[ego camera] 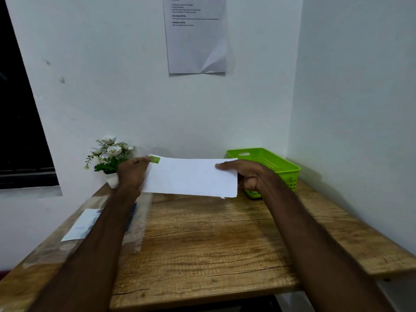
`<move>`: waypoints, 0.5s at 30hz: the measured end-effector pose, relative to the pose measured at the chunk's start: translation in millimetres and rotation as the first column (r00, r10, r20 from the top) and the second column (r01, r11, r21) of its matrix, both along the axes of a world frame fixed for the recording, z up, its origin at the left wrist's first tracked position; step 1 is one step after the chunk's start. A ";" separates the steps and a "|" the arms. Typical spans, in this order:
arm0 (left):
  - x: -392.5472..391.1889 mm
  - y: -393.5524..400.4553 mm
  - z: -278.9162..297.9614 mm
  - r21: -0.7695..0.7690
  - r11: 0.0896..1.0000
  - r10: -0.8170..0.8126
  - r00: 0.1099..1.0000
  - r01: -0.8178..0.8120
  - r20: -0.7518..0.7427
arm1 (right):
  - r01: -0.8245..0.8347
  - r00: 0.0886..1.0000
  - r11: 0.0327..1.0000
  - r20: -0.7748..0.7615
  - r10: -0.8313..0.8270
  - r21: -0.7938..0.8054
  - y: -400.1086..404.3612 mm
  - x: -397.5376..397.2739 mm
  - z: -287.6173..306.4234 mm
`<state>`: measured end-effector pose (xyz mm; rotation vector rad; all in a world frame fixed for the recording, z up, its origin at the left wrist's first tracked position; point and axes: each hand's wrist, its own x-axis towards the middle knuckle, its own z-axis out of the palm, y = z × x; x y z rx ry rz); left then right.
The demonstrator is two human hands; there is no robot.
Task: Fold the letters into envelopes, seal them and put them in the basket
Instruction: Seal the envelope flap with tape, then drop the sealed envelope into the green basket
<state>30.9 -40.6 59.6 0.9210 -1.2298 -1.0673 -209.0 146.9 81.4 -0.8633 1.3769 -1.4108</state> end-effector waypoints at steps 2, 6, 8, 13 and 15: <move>-0.8 1.7 0.7 0.009 1.000 -0.020 1.000 0.021 -0.014 | 0.030 0.999 0.999 -0.037 -0.031 -0.021 -0.6 1.4 0.6; -0.1 6.2 5.7 0.025 0.999 -0.024 0.999 0.024 -0.022 | 0.133 0.983 0.976 -0.100 -0.152 -0.169 8.1 -1.2 10.2; 0.4 8.7 6.6 0.042 0.996 -0.078 0.996 0.079 -0.035 | 0.221 0.960 0.938 -0.108 -0.258 -0.267 15.0 -6.3 17.9; 1.4 9.4 2.8 -0.030 0.997 -0.073 0.996 0.075 0.054 | 0.563 0.729 0.602 -0.002 -0.685 -0.566 23.2 -36.5 33.3; -0.1 10.7 1.4 -0.062 0.996 -0.061 0.993 0.068 0.104 | 0.615 0.521 0.456 -0.103 -0.847 -0.643 30.5 -43.9 39.1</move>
